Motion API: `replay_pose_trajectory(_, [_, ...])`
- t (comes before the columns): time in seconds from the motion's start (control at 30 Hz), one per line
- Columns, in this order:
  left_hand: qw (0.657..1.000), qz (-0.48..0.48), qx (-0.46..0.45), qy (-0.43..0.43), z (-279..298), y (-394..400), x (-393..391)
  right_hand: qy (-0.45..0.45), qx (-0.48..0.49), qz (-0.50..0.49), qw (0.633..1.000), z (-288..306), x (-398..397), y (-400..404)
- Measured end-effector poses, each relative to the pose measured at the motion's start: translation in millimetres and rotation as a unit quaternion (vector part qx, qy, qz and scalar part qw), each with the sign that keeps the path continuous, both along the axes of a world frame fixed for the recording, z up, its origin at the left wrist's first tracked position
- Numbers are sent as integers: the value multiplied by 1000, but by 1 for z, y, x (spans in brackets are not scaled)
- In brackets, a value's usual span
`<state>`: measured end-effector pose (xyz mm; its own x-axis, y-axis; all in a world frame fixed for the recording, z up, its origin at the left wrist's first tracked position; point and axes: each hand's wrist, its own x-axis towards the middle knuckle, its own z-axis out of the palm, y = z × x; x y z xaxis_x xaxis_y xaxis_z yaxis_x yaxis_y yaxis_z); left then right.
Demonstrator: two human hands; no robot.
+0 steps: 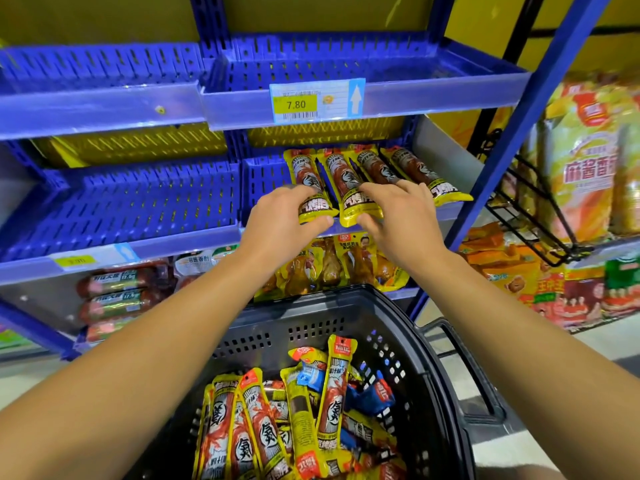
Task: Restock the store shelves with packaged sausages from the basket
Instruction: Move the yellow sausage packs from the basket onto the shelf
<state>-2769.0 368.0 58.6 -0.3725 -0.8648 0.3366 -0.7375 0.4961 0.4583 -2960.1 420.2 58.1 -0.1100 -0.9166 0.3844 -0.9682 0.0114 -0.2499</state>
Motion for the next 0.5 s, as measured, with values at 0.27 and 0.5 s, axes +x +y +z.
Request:
replay_pose_trajectory(0.27, [1000,-9,13,0,2,2,0,0,8,-9,1000,3,2,-1])
replay_pose_trajectory(0.5, [1000,-21,10,-10,8,13,9,-6,-6,4,1000,15,14,21])
